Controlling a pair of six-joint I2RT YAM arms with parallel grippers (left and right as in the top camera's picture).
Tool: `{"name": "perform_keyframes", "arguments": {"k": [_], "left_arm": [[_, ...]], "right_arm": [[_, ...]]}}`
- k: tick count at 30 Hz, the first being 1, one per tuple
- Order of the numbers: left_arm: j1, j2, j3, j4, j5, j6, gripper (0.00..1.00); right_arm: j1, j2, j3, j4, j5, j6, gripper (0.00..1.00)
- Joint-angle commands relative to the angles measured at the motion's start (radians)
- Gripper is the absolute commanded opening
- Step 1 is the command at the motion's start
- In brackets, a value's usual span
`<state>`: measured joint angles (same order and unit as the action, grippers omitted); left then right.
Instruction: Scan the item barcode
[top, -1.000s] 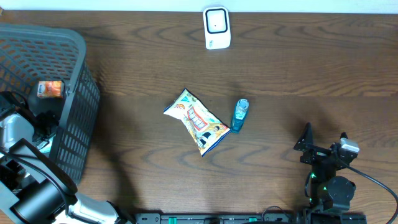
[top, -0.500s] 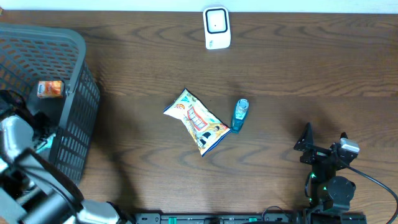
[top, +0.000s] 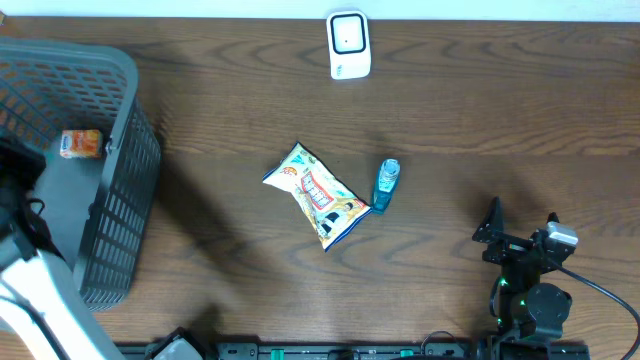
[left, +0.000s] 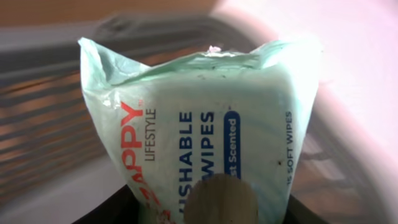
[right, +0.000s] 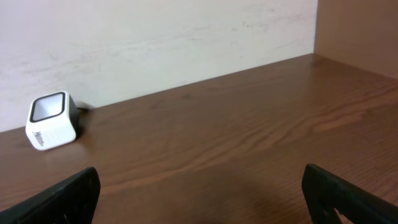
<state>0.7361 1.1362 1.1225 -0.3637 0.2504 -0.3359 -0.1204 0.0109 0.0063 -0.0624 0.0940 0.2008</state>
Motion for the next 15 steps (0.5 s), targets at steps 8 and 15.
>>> {"name": "perform_keyframes", "arguments": {"k": [8,15], "left_arm": [[-0.313,-0.195,0.027,0.097,0.562,-0.237,0.52],[-0.702,-0.159,0.027,0.097,0.485,-0.184,0.52]], "right_arm": [[-0.005,-0.005,-0.001,-0.003,0.002,-0.008,0.99],[-0.005,-0.005,-0.001,-0.003,0.002,-0.007,0.99]]}}
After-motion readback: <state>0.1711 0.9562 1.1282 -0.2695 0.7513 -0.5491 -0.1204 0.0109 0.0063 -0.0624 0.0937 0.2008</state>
